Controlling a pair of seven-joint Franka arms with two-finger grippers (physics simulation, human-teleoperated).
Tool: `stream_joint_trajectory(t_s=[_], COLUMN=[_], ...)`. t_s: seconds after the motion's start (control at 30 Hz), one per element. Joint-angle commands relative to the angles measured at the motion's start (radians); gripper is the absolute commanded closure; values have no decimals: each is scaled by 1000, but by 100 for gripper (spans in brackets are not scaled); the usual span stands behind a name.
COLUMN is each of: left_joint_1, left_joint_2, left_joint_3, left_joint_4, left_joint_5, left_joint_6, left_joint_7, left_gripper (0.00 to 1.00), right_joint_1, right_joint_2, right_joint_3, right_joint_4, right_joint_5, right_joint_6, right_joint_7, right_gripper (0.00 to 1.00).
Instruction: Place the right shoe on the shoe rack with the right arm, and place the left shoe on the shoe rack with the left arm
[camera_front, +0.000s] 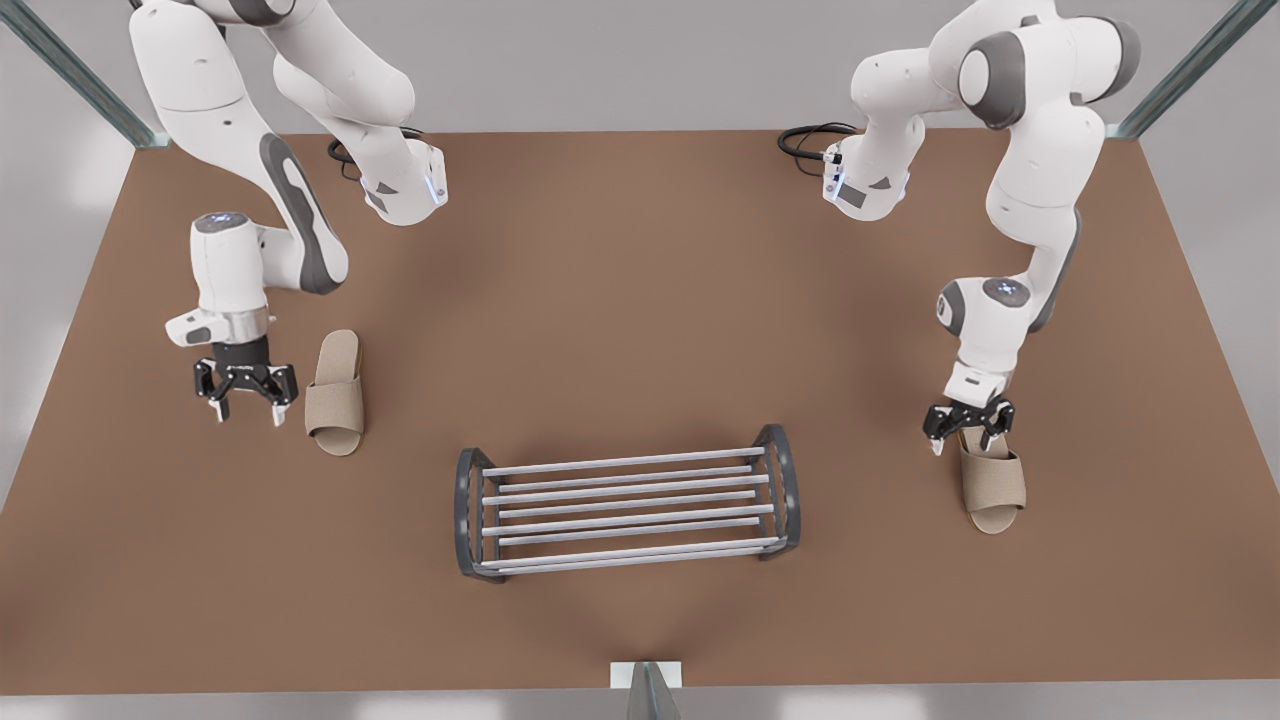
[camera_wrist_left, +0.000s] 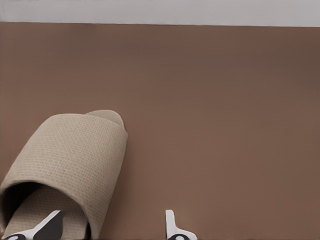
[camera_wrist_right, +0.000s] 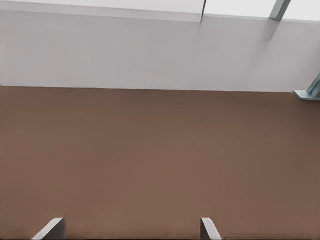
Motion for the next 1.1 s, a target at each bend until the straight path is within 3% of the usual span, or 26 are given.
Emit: stream_joint_trajectory(t_s=[0.0, 0.13, 0.27, 0.33, 0.57, 0.9, 1.07], left_joint_1=[-7, -9, -9, -9, -4, 0, 0], left_joint_2=[8, 51, 75, 94, 106, 106, 106], left_joint_3=[14, 14, 12, 12, 14, 37, 37], left_joint_4=[3, 41, 72, 87, 106, 109, 110], left_joint_5=[1, 1, 2, 2, 2, 31, 30], left_joint_6=[5, 7, 8, 8, 8, 8, 8], left_joint_7=[8, 8, 8, 8, 10, 10, 10], left_gripper=[1, 1, 1, 1, 1, 1, 18], right_joint_1=[-12, -35, -30, -32, -122, -168, -157], right_joint_2=[2, 51, -130, -143, -95, -77, -43], right_joint_3=[0, 0, 19, 25, 45, 45, 45], right_joint_4=[-4, -11, -208, -251, -264, -264, -264], right_joint_5=[-2, -4, -4, -4, -6, -25, -25], right_joint_6=[6, 5, 6, 6, 6, 6, 6], right_joint_7=[-24, -39, -39, -51, -257, -260, -314], right_gripper=[0, 0, 0, 0, 0, 0, 0])
